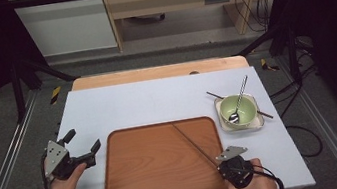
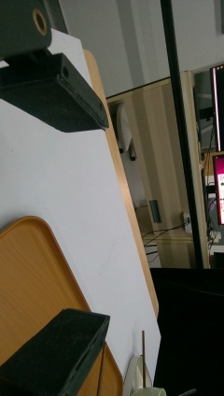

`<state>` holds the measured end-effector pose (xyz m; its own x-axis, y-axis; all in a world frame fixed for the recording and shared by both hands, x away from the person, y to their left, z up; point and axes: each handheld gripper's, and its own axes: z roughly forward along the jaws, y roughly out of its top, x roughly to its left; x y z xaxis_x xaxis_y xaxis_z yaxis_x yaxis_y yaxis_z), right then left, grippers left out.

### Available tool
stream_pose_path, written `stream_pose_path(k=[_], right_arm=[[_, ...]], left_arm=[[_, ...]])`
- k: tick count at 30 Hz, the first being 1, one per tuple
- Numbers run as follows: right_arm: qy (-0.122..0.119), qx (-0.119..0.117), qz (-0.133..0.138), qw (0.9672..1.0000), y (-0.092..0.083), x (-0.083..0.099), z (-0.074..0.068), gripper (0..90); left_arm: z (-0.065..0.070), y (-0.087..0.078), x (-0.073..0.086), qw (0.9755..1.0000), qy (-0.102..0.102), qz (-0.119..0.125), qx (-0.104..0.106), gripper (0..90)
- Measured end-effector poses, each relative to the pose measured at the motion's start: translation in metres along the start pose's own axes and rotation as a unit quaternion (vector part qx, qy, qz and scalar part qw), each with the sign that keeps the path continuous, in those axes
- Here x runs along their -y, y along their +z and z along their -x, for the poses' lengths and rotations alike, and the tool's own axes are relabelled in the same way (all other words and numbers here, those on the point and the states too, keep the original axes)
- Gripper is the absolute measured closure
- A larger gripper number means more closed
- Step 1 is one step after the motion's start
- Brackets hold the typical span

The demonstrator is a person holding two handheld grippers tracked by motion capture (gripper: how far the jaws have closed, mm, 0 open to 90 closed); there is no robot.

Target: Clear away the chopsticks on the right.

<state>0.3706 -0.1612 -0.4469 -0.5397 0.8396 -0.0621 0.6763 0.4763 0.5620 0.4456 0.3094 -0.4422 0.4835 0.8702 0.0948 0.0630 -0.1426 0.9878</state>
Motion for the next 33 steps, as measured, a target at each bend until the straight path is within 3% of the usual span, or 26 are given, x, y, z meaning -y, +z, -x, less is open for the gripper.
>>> stream_pose_path(k=[5, 17, 22, 23, 27, 33], right_arm=[[0.016, -0.007, -0.010, 0.9998, 0.001, -0.001, 0.000, 84.7], [0.019, -0.021, -0.013, 0.9995, 0.001, -0.003, -0.001, 82.6], [0.031, -0.021, 0.006, 0.9993, -0.004, -0.003, 0.003, 75.8], [0.018, -0.016, 0.017, 0.9996, -0.004, -0.003, 0.005, 74.4], [0.009, -0.006, 0.044, 0.9990, -0.007, -0.005, 0.007, 67.0], [0.020, 0.008, 0.089, 0.9958, -0.016, -0.010, 0.019, 62.4]], left_arm=[[0.001, 0.000, -0.001, 1.0000, 0.001, 0.001, 0.002, 5.9], [0.003, 0.002, -0.001, 1.0000, 0.001, 0.000, 0.006, 5.9], [0.004, 0.002, -0.001, 1.0000, 0.003, -0.001, 0.007, 5.9], [0.004, 0.002, -0.001, 1.0000, 0.004, 0.000, 0.007, 5.9], [0.003, 0.002, -0.001, 1.0000, 0.005, 0.000, 0.006, 5.9], [0.004, 0.001, -0.002, 1.0000, 0.005, 0.002, 0.006, 5.9]])
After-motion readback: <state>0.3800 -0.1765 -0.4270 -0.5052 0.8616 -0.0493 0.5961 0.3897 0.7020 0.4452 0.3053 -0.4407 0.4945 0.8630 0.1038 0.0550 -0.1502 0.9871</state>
